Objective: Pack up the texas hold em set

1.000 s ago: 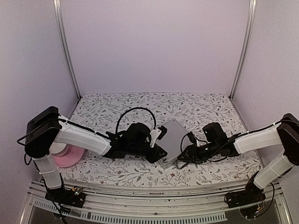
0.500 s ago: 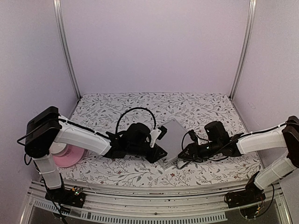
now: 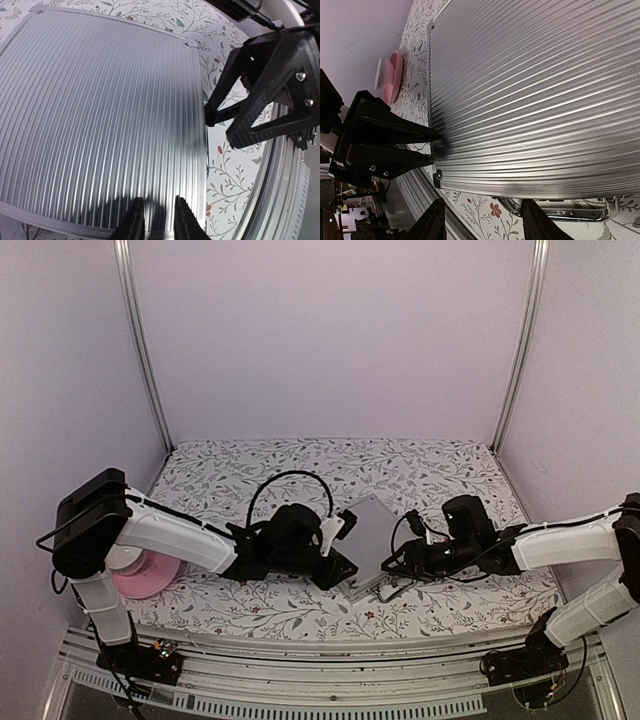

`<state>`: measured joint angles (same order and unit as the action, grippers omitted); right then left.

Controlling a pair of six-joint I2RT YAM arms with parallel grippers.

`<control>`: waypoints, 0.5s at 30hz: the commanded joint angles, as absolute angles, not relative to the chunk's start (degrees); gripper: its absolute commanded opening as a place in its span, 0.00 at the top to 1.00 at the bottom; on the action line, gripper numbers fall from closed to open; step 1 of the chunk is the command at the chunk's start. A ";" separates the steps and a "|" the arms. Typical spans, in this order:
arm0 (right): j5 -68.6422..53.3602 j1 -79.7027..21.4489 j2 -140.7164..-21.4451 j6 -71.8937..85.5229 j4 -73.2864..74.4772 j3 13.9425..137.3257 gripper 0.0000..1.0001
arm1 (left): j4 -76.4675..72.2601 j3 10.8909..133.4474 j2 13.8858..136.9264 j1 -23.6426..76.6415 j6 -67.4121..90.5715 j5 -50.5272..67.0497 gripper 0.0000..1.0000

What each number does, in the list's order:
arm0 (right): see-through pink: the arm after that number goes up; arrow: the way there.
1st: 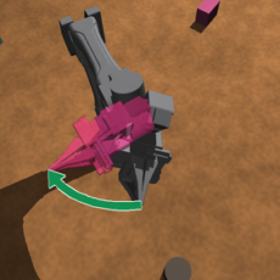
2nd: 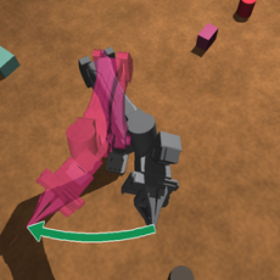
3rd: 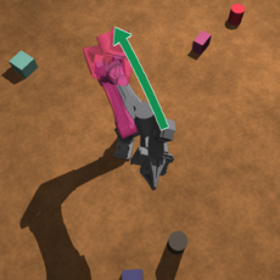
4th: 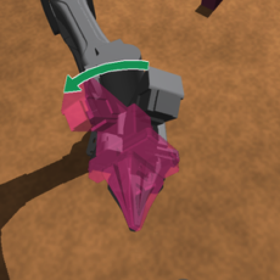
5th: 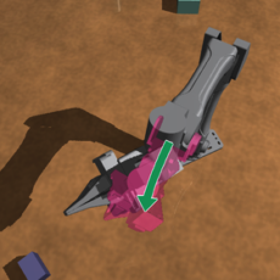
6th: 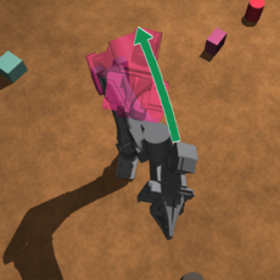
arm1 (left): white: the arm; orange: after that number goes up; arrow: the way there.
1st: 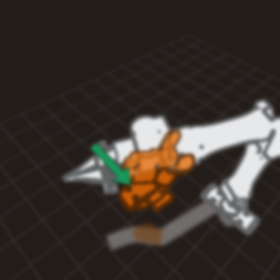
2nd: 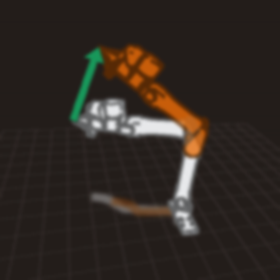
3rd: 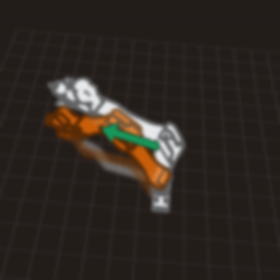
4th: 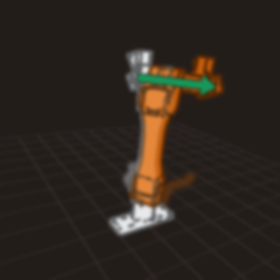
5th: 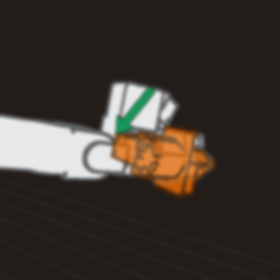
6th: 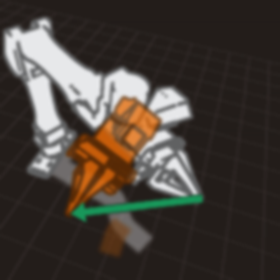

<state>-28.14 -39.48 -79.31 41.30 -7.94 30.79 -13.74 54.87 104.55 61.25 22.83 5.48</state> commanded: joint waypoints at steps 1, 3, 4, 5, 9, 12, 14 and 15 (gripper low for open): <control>-27.34 -39.65 -78.39 41.46 -10.03 31.57 0.49 | -5.36 52.21 105.48 61.87 23.72 4.55 0.78; -27.94 -39.64 -78.33 41.33 -9.62 31.48 0.49 | -5.36 52.14 105.13 61.90 23.79 4.06 0.78; -28.07 -39.65 -77.96 41.25 -9.09 31.39 0.49 | -5.43 52.06 104.75 61.86 23.80 3.59 0.78; -27.90 -39.64 -77.46 40.86 -8.31 31.15 0.49 | -5.49 51.91 104.16 61.89 23.89 3.10 0.78; -24.69 -39.64 -74.39 38.92 -3.17 30.52 0.53 | -6.18 51.72 100.89 61.87 23.60 0.79 0.77; -20.61 -39.77 -72.96 37.27 0.48 30.19 0.66 | -6.49 53.23 98.90 61.81 22.48 0.07 0.76; -18.88 -40.20 -72.81 36.86 0.88 29.87 0.72 | -4.26 56.24 99.40 61.56 22.29 -0.98 0.77; -18.49 -40.33 -73.15 36.87 0.79 29.75 0.75 | -3.25 58.34 99.93 61.32 22.13 -1.18 0.77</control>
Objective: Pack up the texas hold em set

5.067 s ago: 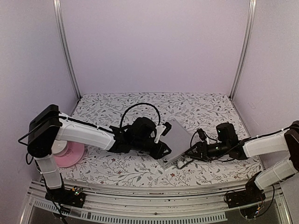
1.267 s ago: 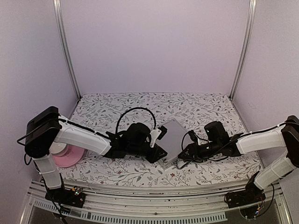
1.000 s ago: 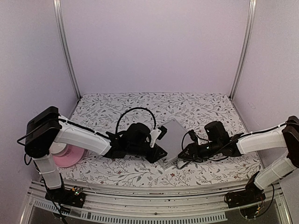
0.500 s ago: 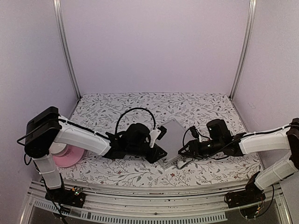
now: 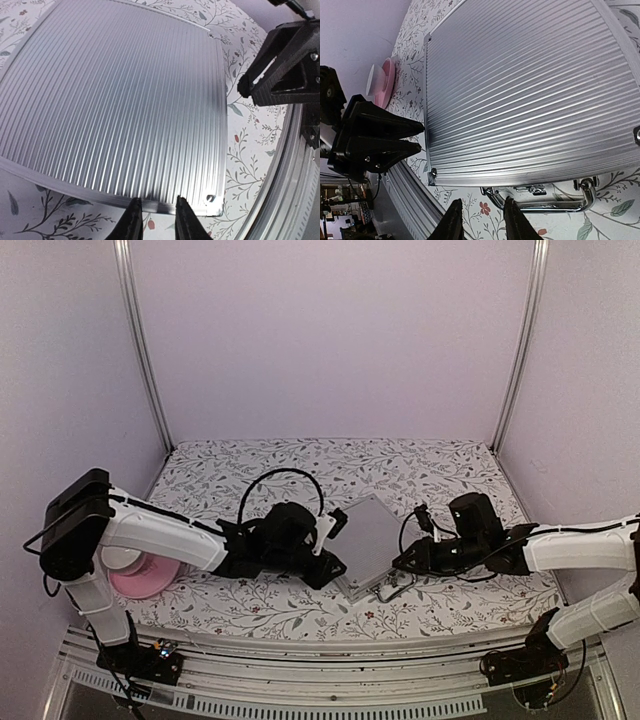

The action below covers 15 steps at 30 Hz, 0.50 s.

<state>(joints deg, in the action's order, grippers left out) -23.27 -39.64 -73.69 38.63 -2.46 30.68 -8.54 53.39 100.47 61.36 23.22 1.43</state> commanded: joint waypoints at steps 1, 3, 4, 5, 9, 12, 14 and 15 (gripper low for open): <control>-18.11 -40.54 -73.53 36.95 0.69 29.79 0.77 | -2.88 59.61 100.48 61.08 21.99 -1.12 0.77; -17.21 -41.37 -74.98 37.21 0.68 29.90 0.80 | -3.35 61.34 101.53 60.18 21.84 -0.31 0.77; -16.77 -41.84 -75.84 37.34 0.69 30.08 0.82 | -3.73 62.15 102.12 59.47 21.88 0.52 0.77; -16.32 -42.43 -76.71 37.49 0.62 30.25 0.85 | -3.97 62.99 103.04 58.75 21.95 1.90 0.77; -14.36 -44.71 -80.03 38.09 0.67 31.38 0.89 | -6.32 65.04 106.40 56.67 22.19 5.86 0.78; -13.60 -45.66 -82.08 38.81 0.93 31.92 0.91 | -6.79 66.59 108.68 56.18 21.66 7.62 0.77; -13.22 -46.09 -82.96 39.15 1.07 32.19 0.93 | -7.46 66.72 109.70 56.21 21.44 8.19 0.78; -12.88 -46.28 -83.25 39.26 1.24 32.37 0.93 | -7.62 66.64 110.13 56.19 21.38 8.37 0.78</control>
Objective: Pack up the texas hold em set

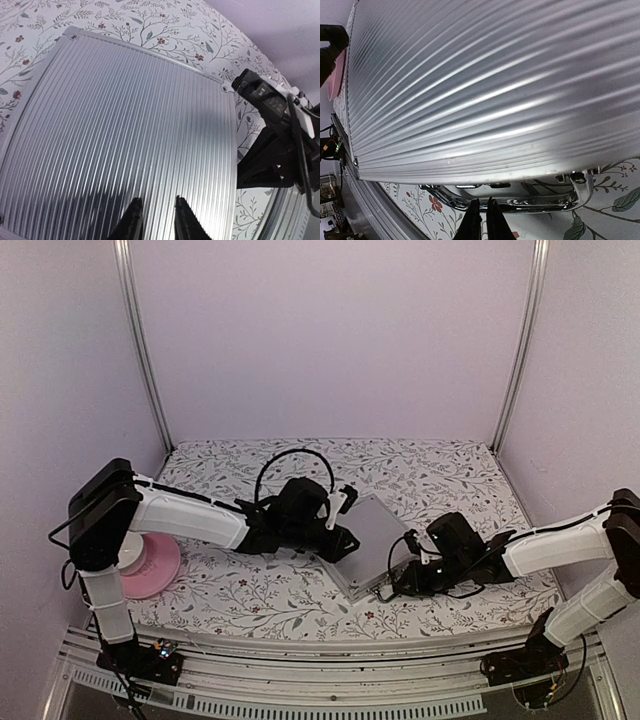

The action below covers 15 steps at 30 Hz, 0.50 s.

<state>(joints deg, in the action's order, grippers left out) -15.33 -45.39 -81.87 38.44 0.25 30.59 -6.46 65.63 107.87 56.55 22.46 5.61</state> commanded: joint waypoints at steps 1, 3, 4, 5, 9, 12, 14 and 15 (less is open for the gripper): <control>-12.56 -46.47 -83.50 39.35 1.46 32.49 0.93 | -7.64 66.50 110.53 56.22 21.27 8.33 0.78; -11.39 -46.52 -84.00 39.67 2.31 32.86 0.93 | -7.50 66.13 111.42 56.23 21.03 7.92 0.78; -10.45 -46.55 -84.23 39.78 3.11 33.10 0.93 | -7.36 65.96 111.85 56.21 20.97 7.79 0.78; -9.85 -46.52 -84.50 40.01 3.51 33.33 0.94 | -7.19 65.85 112.08 56.21 21.00 7.54 0.78; -8.77 -46.52 -85.68 40.20 3.67 34.03 0.94 | -6.94 64.61 112.10 56.48 21.34 7.48 0.78; -7.87 -46.52 -86.83 40.58 4.47 34.69 0.95 | -6.99 63.64 112.08 56.68 21.73 7.52 0.78; -7.45 -46.60 -87.24 40.92 4.60 34.69 0.95 | -7.11 63.07 112.14 56.92 22.03 7.63 0.78; -7.25 -46.61 -87.39 41.01 4.57 34.64 0.95 | -7.24 62.80 112.15 56.99 22.17 7.73 0.78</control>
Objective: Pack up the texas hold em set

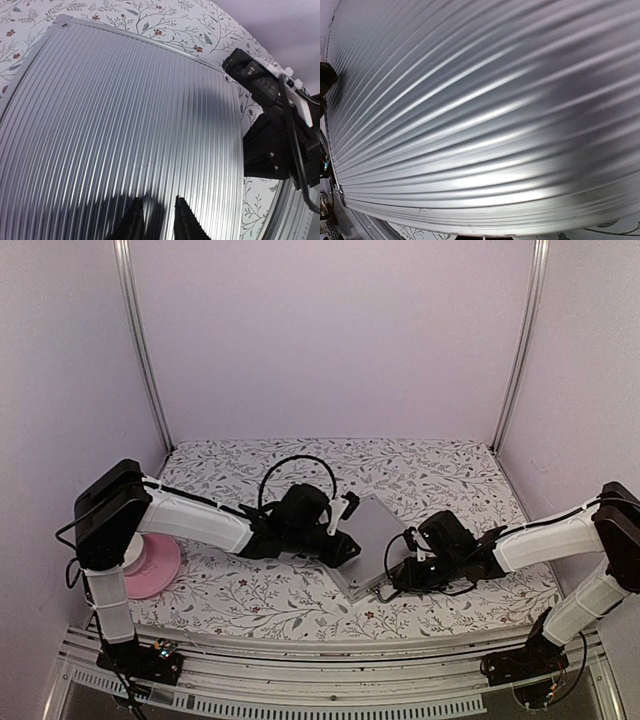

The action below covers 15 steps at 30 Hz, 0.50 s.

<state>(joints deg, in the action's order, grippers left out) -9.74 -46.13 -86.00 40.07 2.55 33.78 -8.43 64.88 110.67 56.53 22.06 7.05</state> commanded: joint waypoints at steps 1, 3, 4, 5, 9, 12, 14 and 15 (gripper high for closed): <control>-6.94 -46.66 -87.58 41.28 4.57 34.56 0.95 | -7.24 62.50 112.15 57.17 22.29 7.81 0.78; -6.47 -46.65 -88.07 41.77 4.38 34.37 0.95 | -7.46 62.05 112.14 57.37 22.57 7.90 0.78; -6.44 -46.60 -88.25 42.31 3.97 34.18 0.95 | -7.55 61.78 112.15 57.53 22.71 7.99 0.78; -6.61 -46.60 -88.43 42.61 3.31 33.91 0.95 | -7.56 61.61 112.09 57.65 22.80 8.04 0.78; -6.98 -46.68 -88.93 44.50 -0.31 32.45 0.95 | -7.65 60.91 112.10 57.91 23.22 8.17 0.78; -7.19 -46.73 -89.31 46.32 -3.34 31.14 0.95 | -8.05 60.08 112.09 58.16 23.65 8.30 0.78; -7.54 -46.69 -89.50 47.45 -4.98 30.62 0.95 | -8.67 59.31 111.47 58.27 23.98 8.20 0.78; -7.53 -46.67 -89.62 47.68 -5.35 30.45 0.95 | -9.20 58.85 111.13 58.32 24.18 7.96 0.79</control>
